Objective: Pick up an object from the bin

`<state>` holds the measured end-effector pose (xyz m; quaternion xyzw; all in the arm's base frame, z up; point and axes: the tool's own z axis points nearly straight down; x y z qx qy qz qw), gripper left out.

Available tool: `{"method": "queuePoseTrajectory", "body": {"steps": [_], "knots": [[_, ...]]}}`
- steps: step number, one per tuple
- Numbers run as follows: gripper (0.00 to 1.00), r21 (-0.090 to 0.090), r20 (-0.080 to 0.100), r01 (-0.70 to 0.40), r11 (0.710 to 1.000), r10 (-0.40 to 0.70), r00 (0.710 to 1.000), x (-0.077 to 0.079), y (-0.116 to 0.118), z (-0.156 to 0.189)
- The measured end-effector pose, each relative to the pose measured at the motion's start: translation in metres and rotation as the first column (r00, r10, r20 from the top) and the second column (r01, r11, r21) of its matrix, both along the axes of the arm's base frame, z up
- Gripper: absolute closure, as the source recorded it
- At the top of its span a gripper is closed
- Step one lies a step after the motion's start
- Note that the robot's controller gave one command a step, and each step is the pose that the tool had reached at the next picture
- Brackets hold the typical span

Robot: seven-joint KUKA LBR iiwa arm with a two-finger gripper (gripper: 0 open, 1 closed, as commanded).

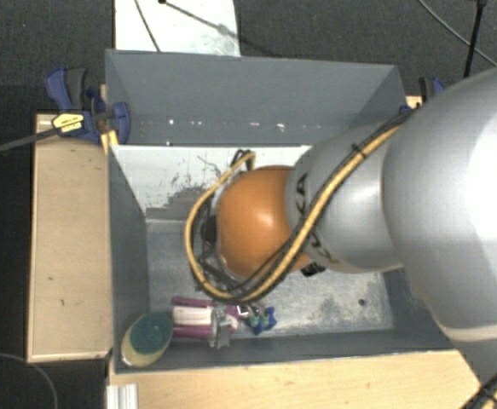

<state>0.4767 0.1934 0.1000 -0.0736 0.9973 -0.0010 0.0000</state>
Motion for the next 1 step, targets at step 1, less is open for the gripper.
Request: {"method": "queuePoseTrajectory", "body": {"steps": [1], "knots": [[0.0, 0.004, 0.007, 0.001, 1.0, -0.001, 1.0, 0.0044, 0.0078, -0.028]]}}
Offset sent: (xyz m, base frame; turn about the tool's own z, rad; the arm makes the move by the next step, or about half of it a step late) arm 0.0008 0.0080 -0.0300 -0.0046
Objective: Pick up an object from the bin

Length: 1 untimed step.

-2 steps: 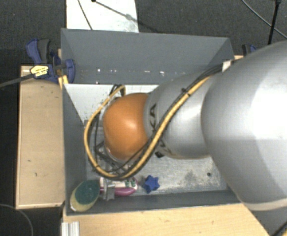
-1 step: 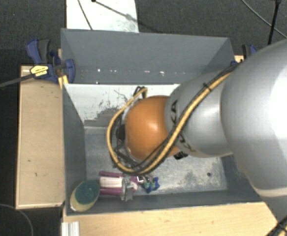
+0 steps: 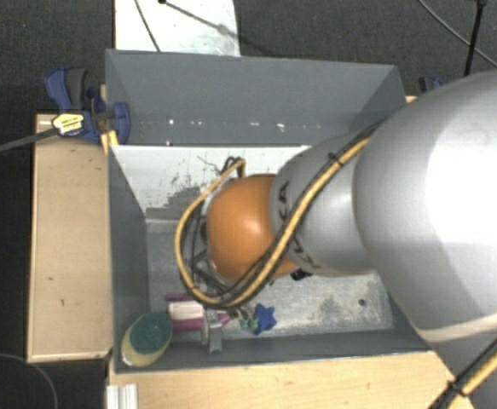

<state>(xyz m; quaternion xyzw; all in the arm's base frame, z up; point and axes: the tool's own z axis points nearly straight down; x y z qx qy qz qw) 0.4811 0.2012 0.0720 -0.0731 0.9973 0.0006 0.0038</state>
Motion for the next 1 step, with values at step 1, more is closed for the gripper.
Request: {"method": "queuePoseTrajectory", "body": {"steps": [1], "knots": [[0.0, 0.001, 0.001, 0.019, 1.0, -0.019, 1.0, -0.0016, 0.006, -0.0003]]}}
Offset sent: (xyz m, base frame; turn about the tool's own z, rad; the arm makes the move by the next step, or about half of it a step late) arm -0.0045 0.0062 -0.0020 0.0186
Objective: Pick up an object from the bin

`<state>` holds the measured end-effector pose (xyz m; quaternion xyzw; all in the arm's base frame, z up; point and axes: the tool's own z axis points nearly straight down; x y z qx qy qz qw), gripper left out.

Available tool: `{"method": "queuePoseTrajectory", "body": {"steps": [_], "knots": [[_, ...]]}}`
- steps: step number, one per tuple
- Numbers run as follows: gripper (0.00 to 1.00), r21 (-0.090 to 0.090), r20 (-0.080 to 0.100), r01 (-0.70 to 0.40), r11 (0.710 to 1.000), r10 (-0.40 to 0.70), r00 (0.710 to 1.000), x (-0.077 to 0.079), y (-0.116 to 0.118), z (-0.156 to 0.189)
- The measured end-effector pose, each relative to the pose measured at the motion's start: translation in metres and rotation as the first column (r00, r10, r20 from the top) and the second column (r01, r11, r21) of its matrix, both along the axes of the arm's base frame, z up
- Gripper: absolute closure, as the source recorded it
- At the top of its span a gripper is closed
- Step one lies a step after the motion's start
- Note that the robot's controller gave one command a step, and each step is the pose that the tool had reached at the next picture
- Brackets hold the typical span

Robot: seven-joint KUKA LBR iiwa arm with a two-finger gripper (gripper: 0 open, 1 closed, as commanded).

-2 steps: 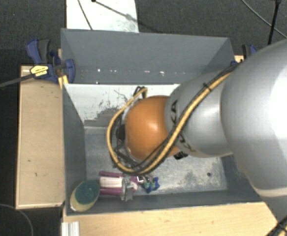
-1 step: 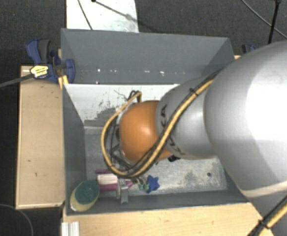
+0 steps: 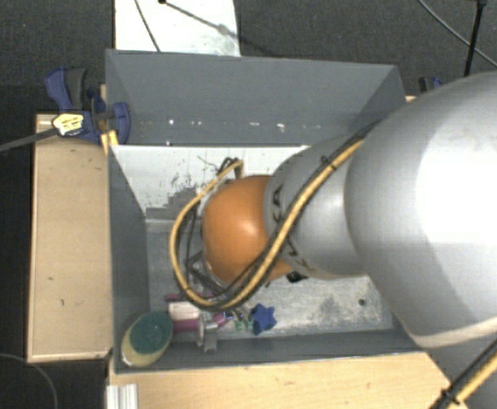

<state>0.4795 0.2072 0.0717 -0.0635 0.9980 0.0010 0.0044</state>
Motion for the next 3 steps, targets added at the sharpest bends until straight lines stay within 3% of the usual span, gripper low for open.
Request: {"method": "queuePoseTrajectory", "body": {"steps": [1, 3], "knots": [[1.0, 0.0, -0.003, 0.004, 1.0, -0.004, 1.0, -0.001, 0.0, -0.001], [1.0, 0.0, -0.004, 0.015, 1.0, -0.015, 1.0, 0.001, 0.0, 0.069]]}}
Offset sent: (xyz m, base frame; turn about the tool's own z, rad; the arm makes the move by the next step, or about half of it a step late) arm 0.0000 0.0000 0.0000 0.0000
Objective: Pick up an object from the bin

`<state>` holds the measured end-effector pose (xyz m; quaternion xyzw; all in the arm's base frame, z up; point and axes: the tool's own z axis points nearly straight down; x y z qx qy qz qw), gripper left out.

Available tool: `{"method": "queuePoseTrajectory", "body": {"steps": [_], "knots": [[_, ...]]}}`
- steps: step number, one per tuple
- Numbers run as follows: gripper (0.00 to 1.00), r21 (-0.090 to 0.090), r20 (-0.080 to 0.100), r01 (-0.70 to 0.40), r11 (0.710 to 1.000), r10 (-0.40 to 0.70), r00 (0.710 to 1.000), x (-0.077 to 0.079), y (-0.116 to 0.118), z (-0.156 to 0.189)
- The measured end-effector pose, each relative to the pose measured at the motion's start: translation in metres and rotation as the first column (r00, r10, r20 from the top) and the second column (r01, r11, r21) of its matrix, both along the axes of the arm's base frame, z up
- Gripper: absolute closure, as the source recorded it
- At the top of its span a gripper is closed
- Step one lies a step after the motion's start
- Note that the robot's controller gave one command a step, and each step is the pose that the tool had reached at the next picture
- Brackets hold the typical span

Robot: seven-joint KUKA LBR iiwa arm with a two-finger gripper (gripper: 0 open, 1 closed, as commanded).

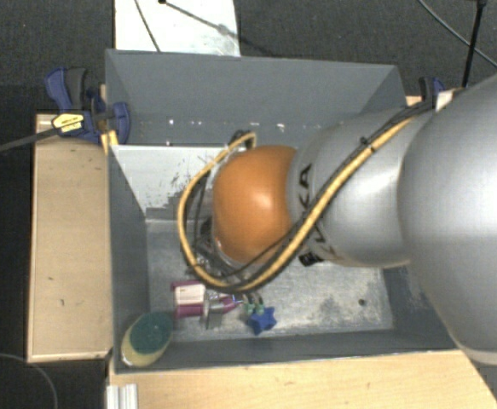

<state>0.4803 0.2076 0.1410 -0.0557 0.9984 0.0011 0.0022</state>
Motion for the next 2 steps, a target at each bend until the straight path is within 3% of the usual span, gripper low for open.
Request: {"method": "queuePoseTrajectory", "body": {"steps": [2], "knots": [[1.0, 0.0, 0.0, 0.007, 1.0, -0.007, 1.0, 0.002, 0.0, 0.049]]}}
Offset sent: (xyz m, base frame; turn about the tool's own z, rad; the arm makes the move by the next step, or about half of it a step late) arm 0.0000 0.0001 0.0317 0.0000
